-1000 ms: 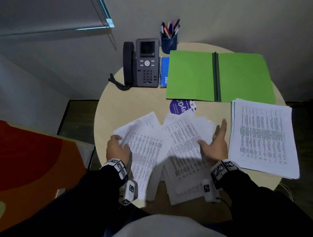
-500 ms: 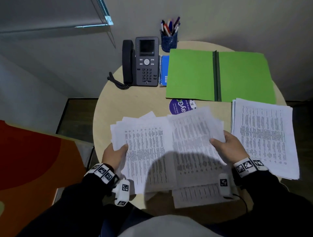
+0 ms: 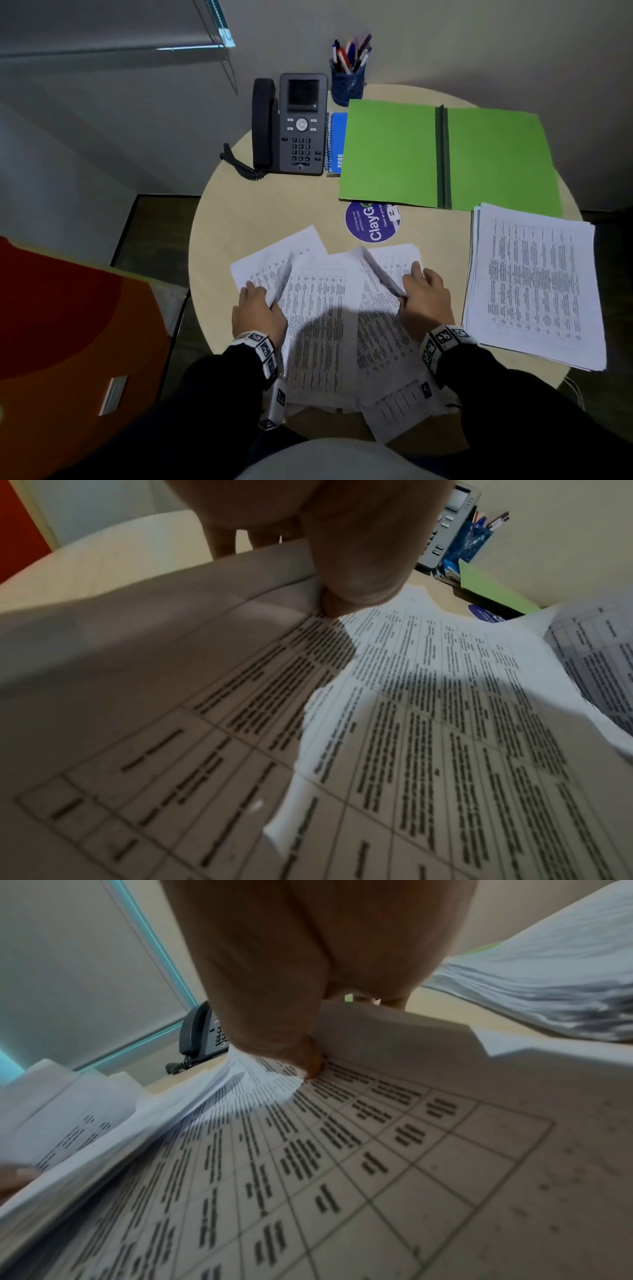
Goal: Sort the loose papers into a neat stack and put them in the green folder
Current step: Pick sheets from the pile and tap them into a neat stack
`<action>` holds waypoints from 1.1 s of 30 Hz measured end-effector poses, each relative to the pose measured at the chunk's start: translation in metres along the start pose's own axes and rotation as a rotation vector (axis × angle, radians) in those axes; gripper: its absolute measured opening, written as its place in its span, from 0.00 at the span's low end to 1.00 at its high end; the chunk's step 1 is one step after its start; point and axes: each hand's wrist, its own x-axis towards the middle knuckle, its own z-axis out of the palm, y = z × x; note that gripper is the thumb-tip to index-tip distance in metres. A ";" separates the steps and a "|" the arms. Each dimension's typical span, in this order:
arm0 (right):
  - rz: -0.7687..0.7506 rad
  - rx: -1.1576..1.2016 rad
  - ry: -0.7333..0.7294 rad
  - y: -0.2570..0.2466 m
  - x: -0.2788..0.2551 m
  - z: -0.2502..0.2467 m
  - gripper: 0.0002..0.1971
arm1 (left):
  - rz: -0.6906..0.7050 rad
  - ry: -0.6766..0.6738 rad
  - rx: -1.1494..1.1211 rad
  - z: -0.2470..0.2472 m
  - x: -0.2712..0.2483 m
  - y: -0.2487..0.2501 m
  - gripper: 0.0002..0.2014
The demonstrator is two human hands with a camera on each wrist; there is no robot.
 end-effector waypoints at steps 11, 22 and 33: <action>-0.016 -0.029 0.155 -0.012 -0.011 0.007 0.20 | 0.018 0.155 -0.135 0.008 -0.009 0.000 0.15; 0.327 0.616 0.213 -0.020 -0.006 -0.015 0.48 | -0.484 0.190 -0.648 -0.021 -0.013 0.021 0.33; 0.355 0.762 0.182 0.033 -0.016 -0.041 0.09 | -0.026 0.038 -0.329 -0.033 -0.019 0.012 0.14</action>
